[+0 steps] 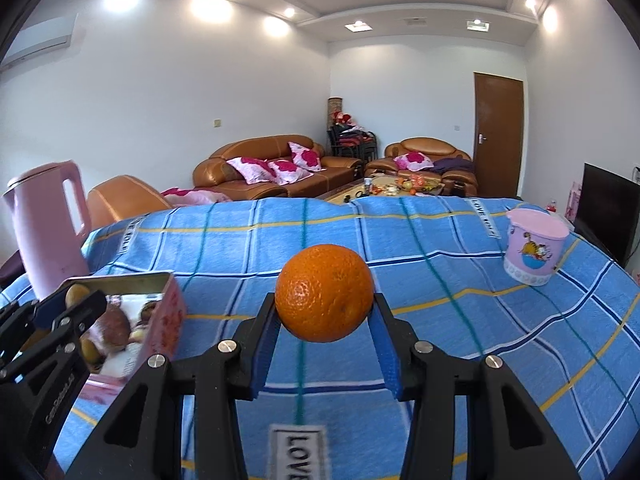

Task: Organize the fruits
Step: 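Carry the orange with the right tool while the left tool carries the kiwi-like fruit over the tin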

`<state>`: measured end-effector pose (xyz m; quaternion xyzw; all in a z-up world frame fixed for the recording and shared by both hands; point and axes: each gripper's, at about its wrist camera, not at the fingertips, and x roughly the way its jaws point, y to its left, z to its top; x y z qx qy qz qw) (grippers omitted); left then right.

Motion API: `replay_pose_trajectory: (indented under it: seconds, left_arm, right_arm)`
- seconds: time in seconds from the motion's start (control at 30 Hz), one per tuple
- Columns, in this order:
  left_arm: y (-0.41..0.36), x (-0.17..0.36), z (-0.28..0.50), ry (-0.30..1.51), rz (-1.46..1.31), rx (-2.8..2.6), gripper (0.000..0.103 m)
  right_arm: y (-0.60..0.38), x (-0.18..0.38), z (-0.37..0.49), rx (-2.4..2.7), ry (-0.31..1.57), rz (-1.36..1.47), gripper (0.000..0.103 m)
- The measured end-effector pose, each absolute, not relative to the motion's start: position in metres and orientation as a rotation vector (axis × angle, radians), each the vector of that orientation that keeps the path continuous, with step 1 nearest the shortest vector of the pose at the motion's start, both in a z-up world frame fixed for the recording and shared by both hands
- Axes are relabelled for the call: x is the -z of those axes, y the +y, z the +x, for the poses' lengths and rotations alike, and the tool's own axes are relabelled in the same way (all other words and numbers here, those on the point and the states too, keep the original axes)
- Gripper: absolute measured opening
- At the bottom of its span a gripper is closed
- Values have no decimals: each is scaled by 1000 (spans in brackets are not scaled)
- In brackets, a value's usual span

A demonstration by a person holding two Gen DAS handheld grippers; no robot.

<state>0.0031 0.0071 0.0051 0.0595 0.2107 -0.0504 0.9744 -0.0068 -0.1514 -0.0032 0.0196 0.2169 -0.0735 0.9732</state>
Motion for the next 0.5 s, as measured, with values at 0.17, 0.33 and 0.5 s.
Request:
replay_pose_trajectory:
  seconds: [0.17,0.33,0.5]
  left_arm:
    - [23,-6,3,418,110,93,27]
    - [38,-8,3,400,112,84,27]
    - [57,-10,7,399,88,71,27]
  right_arm:
    - [-130,3,-7,111,443,24,47]
    - [-111,4,-6,75,446,13,47]
    - [-90,6,-2,36,455,-4,47]
